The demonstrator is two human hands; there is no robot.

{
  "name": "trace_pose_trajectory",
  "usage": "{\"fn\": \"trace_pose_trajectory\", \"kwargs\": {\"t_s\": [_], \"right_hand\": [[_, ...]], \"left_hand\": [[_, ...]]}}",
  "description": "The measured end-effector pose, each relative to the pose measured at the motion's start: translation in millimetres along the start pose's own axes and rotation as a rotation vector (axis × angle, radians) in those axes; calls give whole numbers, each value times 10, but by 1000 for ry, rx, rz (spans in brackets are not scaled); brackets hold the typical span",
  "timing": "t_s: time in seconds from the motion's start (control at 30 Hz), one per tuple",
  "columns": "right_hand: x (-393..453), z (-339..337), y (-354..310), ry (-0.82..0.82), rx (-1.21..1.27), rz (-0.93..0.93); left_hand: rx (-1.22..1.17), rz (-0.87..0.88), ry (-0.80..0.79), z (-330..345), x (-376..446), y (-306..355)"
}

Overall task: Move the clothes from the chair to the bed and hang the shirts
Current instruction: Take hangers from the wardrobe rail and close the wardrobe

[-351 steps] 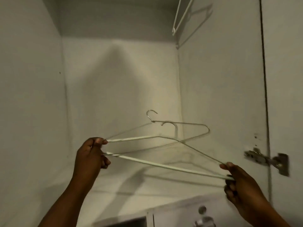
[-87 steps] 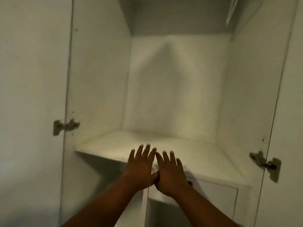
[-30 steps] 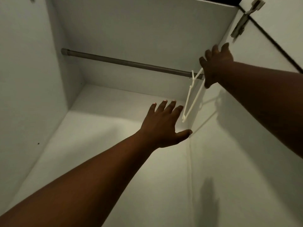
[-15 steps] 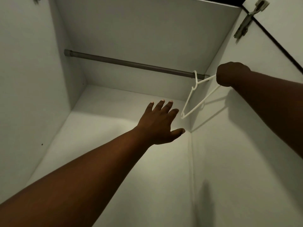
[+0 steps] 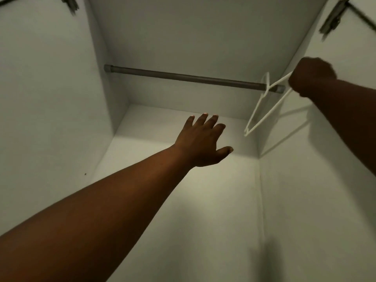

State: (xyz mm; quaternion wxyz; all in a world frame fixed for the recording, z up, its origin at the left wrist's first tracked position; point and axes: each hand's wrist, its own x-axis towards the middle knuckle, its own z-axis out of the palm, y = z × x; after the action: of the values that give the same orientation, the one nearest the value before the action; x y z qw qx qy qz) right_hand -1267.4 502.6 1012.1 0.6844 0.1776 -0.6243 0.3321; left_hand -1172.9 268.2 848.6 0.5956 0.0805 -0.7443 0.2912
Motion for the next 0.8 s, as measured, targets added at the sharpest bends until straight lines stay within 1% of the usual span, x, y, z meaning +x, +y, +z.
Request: {"fn": "trace_pose_trajectory", "kwargs": {"t_s": [0.07,0.17,0.23,0.3,0.37,0.47,0.57,0.63,0.7,0.73,0.8], "right_hand": [[46,-29,11,30,31,22],[104,-88,127,8,4,22],[81,-143,211,-28,10,11],[22,-186,274,-79,76,18],[-67,-258,332,-136,215,87],[-301,-369,398,-218,409,254],[-794,-558,380,-272,527,419],[-1266,-681,365,-337,507,464],[-1773,-800,399,-381,375,451],[-2044,-875,432,-368,290,440],[-2631,-1016,516,-333,151,460]], "left_hand": [[18,-3,-5,-45,-5,-66],[32,-35,15,-80,-36,-170],[26,-60,24,-63,-80,-240],[21,-98,23,-15,-125,-315],[1,-131,9,49,-156,-346],[-61,-187,-30,146,-219,-328],[-190,-253,-155,218,-353,-213],[-333,-284,-260,286,-500,-105],[-530,-276,-357,355,-710,-16],[-587,-243,-395,377,-836,24],[-590,-161,-459,431,-1115,101]]}}
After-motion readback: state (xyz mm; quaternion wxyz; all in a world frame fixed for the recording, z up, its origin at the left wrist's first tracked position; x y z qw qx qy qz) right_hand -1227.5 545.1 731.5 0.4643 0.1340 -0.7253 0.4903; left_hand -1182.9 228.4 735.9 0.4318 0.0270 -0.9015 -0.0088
